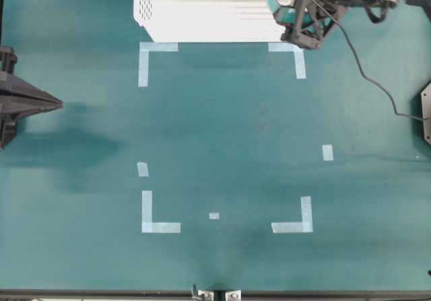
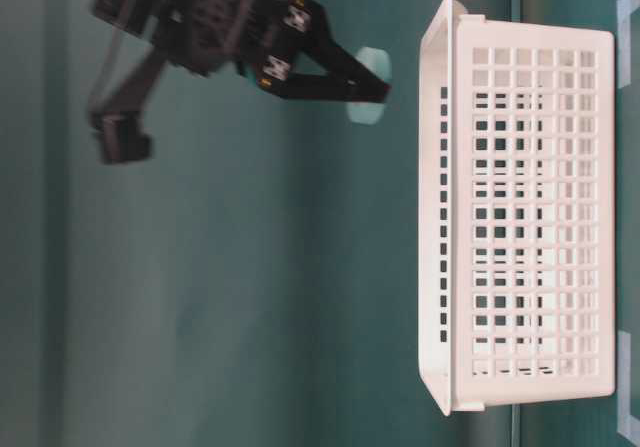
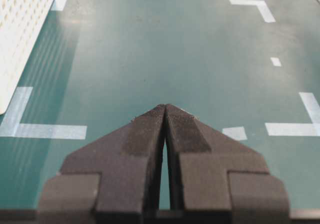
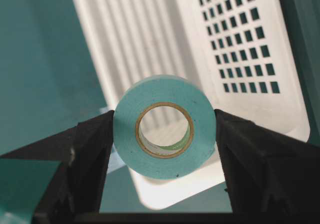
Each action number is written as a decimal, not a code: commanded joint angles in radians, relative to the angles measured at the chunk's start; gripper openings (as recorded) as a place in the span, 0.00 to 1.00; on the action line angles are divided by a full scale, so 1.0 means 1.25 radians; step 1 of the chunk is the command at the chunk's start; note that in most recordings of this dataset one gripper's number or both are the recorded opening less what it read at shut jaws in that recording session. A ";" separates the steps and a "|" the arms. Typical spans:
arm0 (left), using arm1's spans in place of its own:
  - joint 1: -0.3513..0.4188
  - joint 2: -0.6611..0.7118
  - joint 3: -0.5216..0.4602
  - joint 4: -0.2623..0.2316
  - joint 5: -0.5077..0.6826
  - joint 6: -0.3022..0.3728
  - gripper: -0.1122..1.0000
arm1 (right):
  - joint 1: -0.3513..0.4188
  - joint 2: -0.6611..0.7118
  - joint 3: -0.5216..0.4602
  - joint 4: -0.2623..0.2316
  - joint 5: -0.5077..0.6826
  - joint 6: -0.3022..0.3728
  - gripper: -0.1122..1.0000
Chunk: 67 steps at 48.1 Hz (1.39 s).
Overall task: Put the tape into the white basket.
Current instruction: 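Carry the tape roll with the right gripper toward the white basket, then lower the tape roll into the basket and open the right gripper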
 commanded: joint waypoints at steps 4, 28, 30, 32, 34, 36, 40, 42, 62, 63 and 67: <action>0.000 0.007 -0.009 0.001 -0.007 -0.001 0.00 | -0.022 0.013 -0.021 -0.002 -0.032 0.005 0.71; 0.000 0.006 -0.007 0.001 -0.007 0.000 0.00 | -0.069 0.039 -0.021 -0.004 -0.076 0.013 0.71; 0.000 0.006 -0.007 0.001 -0.007 0.000 0.00 | -0.069 0.039 -0.021 -0.004 -0.077 0.012 0.71; 0.000 0.006 -0.007 0.001 -0.007 0.000 0.00 | -0.069 0.039 -0.022 -0.004 -0.077 0.012 0.71; 0.000 0.007 -0.007 0.001 -0.007 0.000 0.00 | -0.070 0.039 -0.022 -0.004 -0.077 0.012 0.71; 0.000 0.007 -0.007 0.001 -0.007 0.000 0.00 | -0.070 0.039 -0.022 -0.004 -0.077 0.011 0.71; 0.000 0.006 -0.007 0.001 -0.007 0.000 0.00 | -0.070 0.039 -0.021 -0.002 -0.074 0.012 0.72; 0.000 0.007 -0.007 0.001 -0.007 0.000 0.00 | -0.069 0.037 -0.021 -0.002 -0.070 0.012 0.75; 0.000 0.006 -0.006 0.001 -0.010 0.000 0.00 | -0.065 0.009 -0.022 -0.002 -0.053 0.012 0.99; 0.000 0.006 -0.006 0.001 -0.010 0.000 0.00 | -0.065 0.007 -0.022 -0.002 -0.052 0.012 0.99; 0.000 0.007 -0.006 0.001 -0.010 0.000 0.00 | -0.063 0.000 -0.022 -0.002 -0.043 0.012 0.99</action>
